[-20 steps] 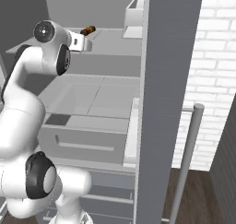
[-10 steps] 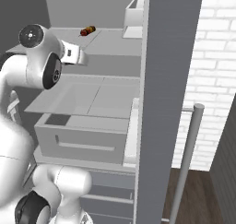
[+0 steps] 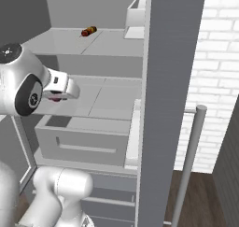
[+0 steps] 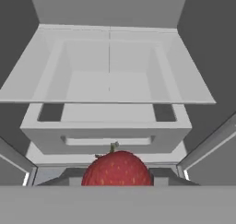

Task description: Take the strawberry from the fridge and place it on top of the pancake, located on the dining counter.

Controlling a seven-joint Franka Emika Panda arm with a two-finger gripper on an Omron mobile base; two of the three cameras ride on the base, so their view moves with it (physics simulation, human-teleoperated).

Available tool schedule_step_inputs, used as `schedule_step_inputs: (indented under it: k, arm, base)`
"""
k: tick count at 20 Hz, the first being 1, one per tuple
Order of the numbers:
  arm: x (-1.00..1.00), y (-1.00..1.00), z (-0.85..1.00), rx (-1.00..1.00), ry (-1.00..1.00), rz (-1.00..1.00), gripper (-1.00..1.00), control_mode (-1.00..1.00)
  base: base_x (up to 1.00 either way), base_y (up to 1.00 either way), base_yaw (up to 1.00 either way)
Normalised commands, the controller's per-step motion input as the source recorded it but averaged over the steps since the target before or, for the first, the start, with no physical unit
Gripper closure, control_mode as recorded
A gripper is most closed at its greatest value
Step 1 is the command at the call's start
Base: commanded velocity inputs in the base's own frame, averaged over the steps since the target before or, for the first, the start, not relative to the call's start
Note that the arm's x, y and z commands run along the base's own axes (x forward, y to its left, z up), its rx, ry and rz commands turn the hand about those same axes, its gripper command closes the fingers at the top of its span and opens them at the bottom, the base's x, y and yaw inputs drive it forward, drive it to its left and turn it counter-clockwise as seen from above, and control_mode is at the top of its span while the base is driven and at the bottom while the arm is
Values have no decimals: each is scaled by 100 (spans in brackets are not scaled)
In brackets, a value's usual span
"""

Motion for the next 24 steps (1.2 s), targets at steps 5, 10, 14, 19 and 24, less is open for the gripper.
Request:
schedule_step_inputs:
  k: [5, 10, 14, 19, 24]
  arm:
    - [-100, -6, -58, 0, 10, 0, 100, -100]
    - [-51, 0, -19, 0, 16, 1, 100, -100]
    - [0, 0, 12, 1, 11, 0, 100, -100]
    - [-7, 0, 6, 0, 1, 0, 100, -100]
    - [-55, 0, -8, 1, 0, -3, 100, -100]
  base:
    - [0, 0, 0]
    - [0, 0, 0]
    - [0, 0, 0]
    - [0, 0, 0]
    - [0, 0, 0]
